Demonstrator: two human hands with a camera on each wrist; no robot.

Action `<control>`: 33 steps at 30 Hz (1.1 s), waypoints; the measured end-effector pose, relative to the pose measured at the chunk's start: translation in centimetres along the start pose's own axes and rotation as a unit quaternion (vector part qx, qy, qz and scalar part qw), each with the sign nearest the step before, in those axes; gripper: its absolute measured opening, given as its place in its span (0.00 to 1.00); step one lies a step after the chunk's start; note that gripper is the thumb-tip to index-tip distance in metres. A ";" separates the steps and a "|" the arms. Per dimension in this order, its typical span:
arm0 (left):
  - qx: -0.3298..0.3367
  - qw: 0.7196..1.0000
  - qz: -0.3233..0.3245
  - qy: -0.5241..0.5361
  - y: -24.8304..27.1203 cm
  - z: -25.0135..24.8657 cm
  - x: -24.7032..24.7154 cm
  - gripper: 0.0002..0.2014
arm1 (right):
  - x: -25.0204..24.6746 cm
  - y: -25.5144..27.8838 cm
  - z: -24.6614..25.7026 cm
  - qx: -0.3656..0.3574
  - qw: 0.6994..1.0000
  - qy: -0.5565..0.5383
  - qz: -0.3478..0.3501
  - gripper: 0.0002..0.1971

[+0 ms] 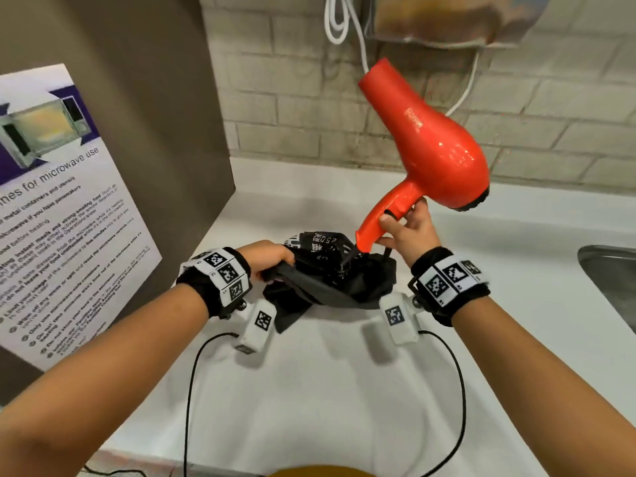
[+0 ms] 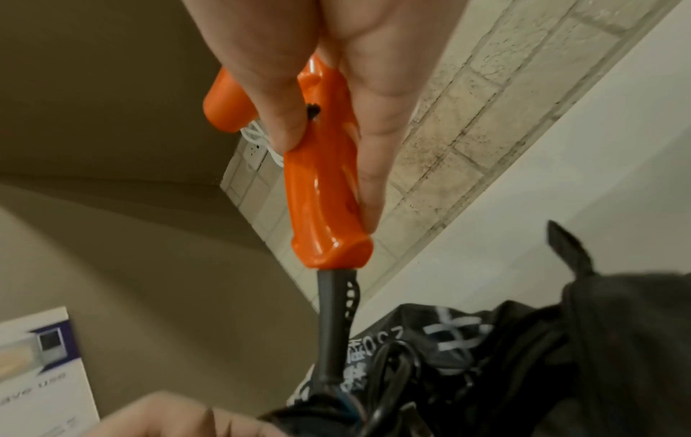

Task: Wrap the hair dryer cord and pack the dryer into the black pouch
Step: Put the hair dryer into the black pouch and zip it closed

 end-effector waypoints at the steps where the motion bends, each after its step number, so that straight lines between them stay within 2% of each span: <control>1: -0.007 1.000 -0.006 0.015 -0.1 0.0 -0.2 0.04 | 0.2 0.1 -0.1 -0.003 1.000 0.012 0.014 0.25; 4: -0.007 0.999 -0.022 0.041 -0.7 -0.3 -1.0 0.10 | 0.8 0.2 -0.7 -0.015 0.997 0.064 0.050 0.30; 6: -0.002 0.999 -0.006 0.047 -0.7 -0.8 -0.8 0.11 | 1.2 0.0 -1.3 -0.026 0.991 0.106 0.072 0.31; 9: 0.035 0.998 0.043 0.034 -0.5 -2.0 0.0 0.21 | 2.0 -0.3 -2.2 -0.040 0.973 0.203 0.104 0.35; 11: 0.053 0.997 0.052 0.013 -0.6 -2.4 -0.5 0.23 | 2.5 -0.4 -2.8 -0.037 0.957 0.258 0.126 0.37; 15: 0.068 0.998 -0.010 0.000 -1.4 -2.3 -3.6 0.21 | 3.0 -0.4 -3.6 -0.024 0.932 0.326 0.156 0.38; 18: 0.091 0.991 -0.096 -0.024 -1.4 -2.8 -5.7 0.13 | 2.9 -0.6 -3.5 -0.026 0.926 0.345 0.152 0.37; 19: 0.090 0.990 -0.102 -0.038 -1.6 -2.8 -5.8 0.13 | 2.9 -0.7 -3.6 -0.025 0.925 0.349 0.149 0.37; 23: 0.059 0.994 -0.060 -0.075 -2.1 -2.3 -5.6 0.18 | 2.4 -1.1 -3.9 -0.016 0.918 0.370 0.144 0.37; 26: 0.096 0.989 -0.107 -0.031 -2.3 -3.3 -7.0 0.27 | 1.9 -1.4 -4.3 -0.007 0.916 0.377 0.136 0.37; 28: 0.129 0.976 -0.170 -0.034 -2.0 -4.2 -8.2 0.28 | 1.8 -1.6 -4.5 -0.003 0.917 0.376 0.131 0.37; 30: 0.179 0.953 -0.224 -0.102 -1.3 -5.7 -8.6 0.24 | 1.8 -1.5 -4.4 -0.006 0.918 0.373 0.133 0.36; 32: 0.220 0.929 -0.254 -0.153 -0.7 -6.8 -8.4 0.19 | 1.8 -1.3 -4.2 -0.019 0.916 0.378 0.132 0.35; 33: 0.225 0.929 -0.253 -0.151 -0.7 -6.9 -8.2 0.19 | 1.7 -1.3 -4.1 -0.027 0.915 0.380 0.129 0.35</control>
Point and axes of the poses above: each hand's wrist, its own y-axis away from the middle knuckle, its own x-axis out of the palm, z = x × y, the point moved 9 cm from there along -y, towards the middle knuckle, and after that the axes turned 4 degrees about x, right-handed, at the moved point
